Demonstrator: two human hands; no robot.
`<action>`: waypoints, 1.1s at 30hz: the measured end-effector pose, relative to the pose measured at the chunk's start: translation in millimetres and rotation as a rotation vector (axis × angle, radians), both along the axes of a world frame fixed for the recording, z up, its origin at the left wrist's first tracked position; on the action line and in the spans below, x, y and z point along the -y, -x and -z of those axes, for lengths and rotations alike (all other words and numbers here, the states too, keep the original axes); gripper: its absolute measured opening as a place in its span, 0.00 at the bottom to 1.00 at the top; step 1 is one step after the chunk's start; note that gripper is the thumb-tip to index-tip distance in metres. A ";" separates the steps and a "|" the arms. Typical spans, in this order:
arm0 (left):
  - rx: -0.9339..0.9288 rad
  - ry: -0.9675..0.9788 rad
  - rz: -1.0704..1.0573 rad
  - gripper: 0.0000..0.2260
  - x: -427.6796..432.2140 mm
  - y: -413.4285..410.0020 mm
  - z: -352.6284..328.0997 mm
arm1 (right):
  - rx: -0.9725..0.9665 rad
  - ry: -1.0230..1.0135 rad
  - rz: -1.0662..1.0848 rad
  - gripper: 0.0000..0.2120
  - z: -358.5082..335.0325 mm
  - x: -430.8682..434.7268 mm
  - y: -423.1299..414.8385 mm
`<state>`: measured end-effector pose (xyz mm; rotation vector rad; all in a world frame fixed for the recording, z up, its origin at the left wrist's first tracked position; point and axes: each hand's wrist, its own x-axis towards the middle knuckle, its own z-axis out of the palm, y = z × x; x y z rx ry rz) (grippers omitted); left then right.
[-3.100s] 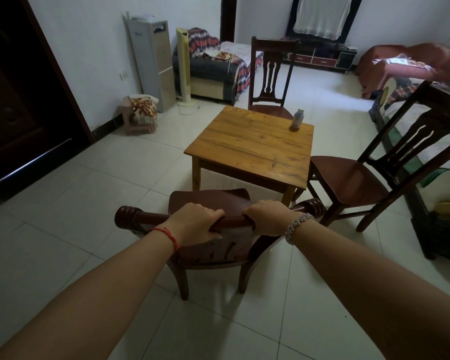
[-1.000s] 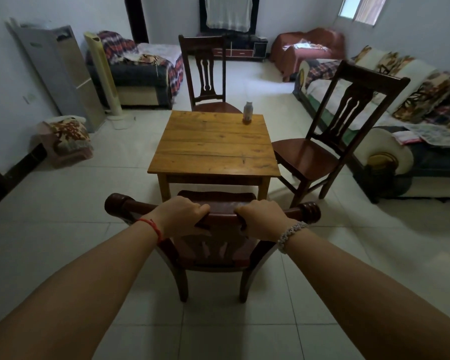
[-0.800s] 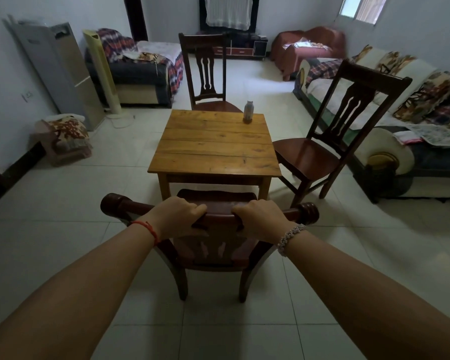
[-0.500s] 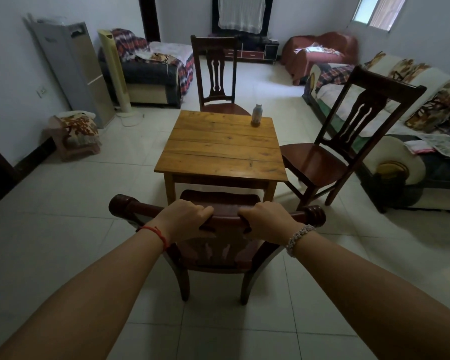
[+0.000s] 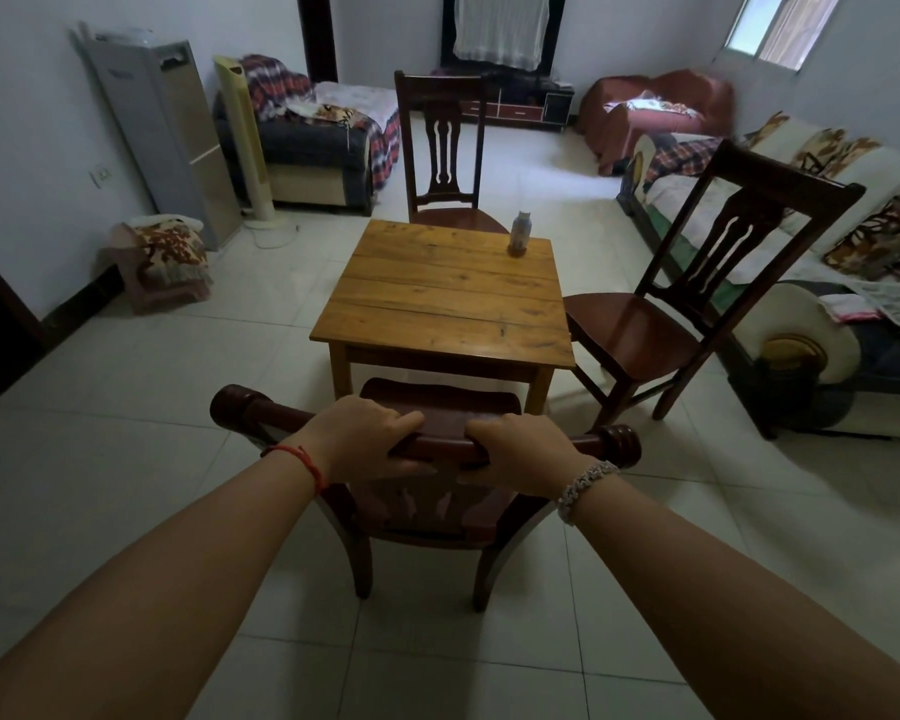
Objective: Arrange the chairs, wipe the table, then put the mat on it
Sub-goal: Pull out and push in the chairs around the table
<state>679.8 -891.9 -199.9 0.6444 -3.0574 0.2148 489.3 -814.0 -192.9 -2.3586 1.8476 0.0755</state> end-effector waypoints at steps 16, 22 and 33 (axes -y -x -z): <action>-0.782 -0.340 -0.481 0.20 10.0 29.4 -19.6 | 0.582 0.128 0.198 0.26 -19.7 -7.9 16.0; -1.075 -0.494 -0.504 0.19 4.8 90.4 -48.2 | 0.848 0.346 0.276 0.26 -41.2 -20.3 63.9; -1.531 -0.758 -0.364 0.22 -31.0 258.8 -110.3 | 1.033 0.665 0.320 0.26 -98.7 -61.3 212.1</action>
